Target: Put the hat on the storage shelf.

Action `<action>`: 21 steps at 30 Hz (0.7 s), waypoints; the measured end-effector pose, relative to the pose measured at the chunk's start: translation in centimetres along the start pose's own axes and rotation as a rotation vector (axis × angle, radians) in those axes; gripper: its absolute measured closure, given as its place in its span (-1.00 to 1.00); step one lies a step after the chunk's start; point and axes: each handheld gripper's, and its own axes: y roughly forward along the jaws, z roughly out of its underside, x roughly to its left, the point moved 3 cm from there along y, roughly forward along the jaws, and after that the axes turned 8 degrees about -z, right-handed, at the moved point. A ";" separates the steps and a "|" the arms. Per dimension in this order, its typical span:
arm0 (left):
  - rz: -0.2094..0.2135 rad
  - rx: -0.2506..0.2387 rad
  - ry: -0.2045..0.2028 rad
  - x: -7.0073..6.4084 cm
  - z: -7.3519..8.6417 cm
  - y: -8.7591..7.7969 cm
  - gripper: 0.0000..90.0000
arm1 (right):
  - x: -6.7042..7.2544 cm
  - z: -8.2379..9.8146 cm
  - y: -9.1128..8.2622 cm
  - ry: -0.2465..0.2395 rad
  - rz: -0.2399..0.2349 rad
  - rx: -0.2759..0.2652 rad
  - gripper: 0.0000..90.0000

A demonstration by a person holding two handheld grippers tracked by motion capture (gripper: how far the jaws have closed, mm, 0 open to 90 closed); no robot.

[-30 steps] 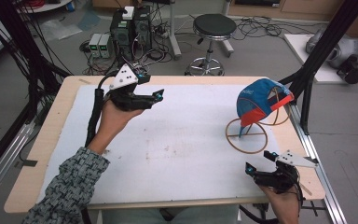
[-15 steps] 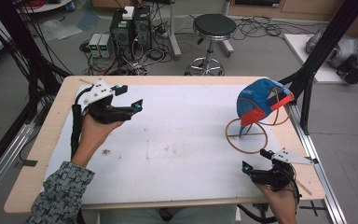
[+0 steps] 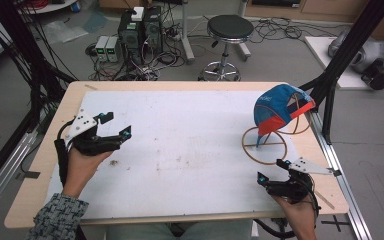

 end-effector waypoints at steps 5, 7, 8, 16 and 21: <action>-0.029 0.004 0.008 0.1 1.4 -1.1 -0.57 | -0.1 0.0 0.1 0.003 -0.001 -0.001 -0.86; -0.042 0.004 -0.003 0.1 1.9 -1.5 -0.57 | -0.1 0.0 0.1 0.005 -0.001 0.001 -0.86; -0.043 0.005 -0.004 0.1 2.3 -1.7 -0.57 | -0.1 0.0 0.1 0.003 -0.003 0.003 -0.86; -0.046 0.034 -0.061 0.8 5.2 -2.6 -0.57 | -0.1 0.0 0.2 0.002 -0.004 0.000 -0.86; -0.055 0.039 -0.053 1.0 5.8 -2.8 -0.58 | 0.0 -0.1 0.2 0.002 -0.004 0.002 -0.86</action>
